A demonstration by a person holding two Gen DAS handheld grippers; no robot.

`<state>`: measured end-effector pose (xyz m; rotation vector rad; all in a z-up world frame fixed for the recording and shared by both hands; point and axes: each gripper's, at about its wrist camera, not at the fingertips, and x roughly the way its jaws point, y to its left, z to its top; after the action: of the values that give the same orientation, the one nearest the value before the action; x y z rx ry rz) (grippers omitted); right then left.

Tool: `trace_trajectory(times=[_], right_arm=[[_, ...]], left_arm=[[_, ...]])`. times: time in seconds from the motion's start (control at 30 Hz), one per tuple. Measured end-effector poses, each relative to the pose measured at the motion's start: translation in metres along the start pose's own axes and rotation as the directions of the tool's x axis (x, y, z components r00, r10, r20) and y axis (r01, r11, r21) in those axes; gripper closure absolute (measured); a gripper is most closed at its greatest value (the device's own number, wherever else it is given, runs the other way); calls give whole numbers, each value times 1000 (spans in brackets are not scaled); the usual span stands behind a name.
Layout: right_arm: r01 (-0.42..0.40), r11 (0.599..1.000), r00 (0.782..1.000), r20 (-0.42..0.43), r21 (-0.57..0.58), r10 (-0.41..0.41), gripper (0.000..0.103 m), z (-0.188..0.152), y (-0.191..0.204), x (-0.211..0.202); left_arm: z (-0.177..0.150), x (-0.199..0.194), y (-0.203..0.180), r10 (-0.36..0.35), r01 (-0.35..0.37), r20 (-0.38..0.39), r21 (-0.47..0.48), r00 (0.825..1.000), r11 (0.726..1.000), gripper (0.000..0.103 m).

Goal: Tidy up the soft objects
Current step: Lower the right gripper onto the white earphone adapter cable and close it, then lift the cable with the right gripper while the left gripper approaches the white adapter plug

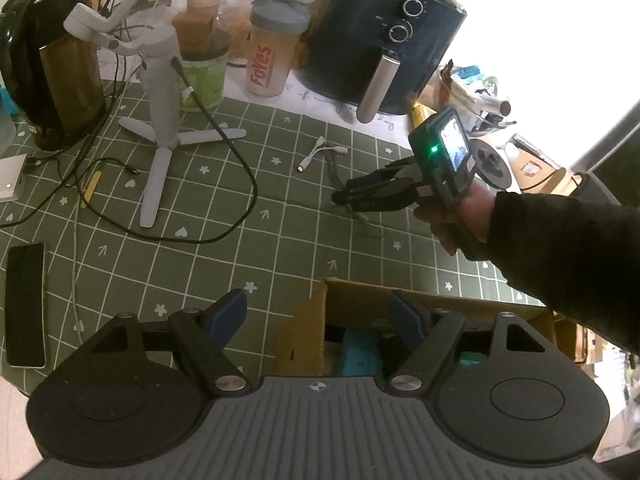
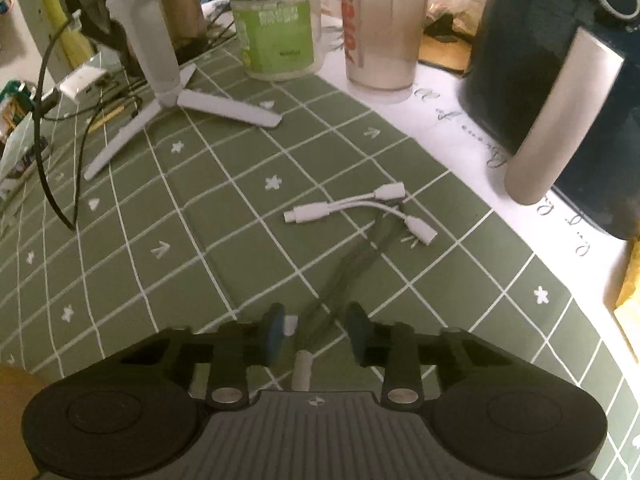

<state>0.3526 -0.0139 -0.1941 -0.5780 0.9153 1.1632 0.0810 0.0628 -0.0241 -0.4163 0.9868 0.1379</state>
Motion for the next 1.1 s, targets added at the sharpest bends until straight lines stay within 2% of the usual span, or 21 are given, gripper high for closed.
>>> trace_trajectory(times=[0.03, 0.1, 0.27, 0.5, 0.87, 1.1], right_arm=[[6, 1000, 1000, -5, -5, -7, 87, 0, -1, 0], [14, 1000, 1000, -20, -9, -14, 96, -1, -3, -1], [43, 998, 998, -45, -37, -45, 97, -9, -4, -8], [21, 1000, 996, -84, -22, -23, 98, -25, -9, -24], [-26, 999, 999, -29, 36, 27, 98, -37, -17, -74], [-17, 998, 1000, -15, 57, 18, 98, -53, -19, -97]], left_arm=[[0, 1, -1, -2, 2, -1, 5, 1000, 1000, 26], [0, 0, -3, -6, 6, 2, 13, 1000, 1000, 26], [4, 0, -8, -18, 17, 13, 33, 1000, 999, 26], [11, -2, -15, -27, 25, 28, 78, 999, 997, 26], [22, -3, -24, -46, 38, 57, 134, 997, 990, 26], [26, -5, -27, -57, 46, 69, 158, 996, 986, 26]])
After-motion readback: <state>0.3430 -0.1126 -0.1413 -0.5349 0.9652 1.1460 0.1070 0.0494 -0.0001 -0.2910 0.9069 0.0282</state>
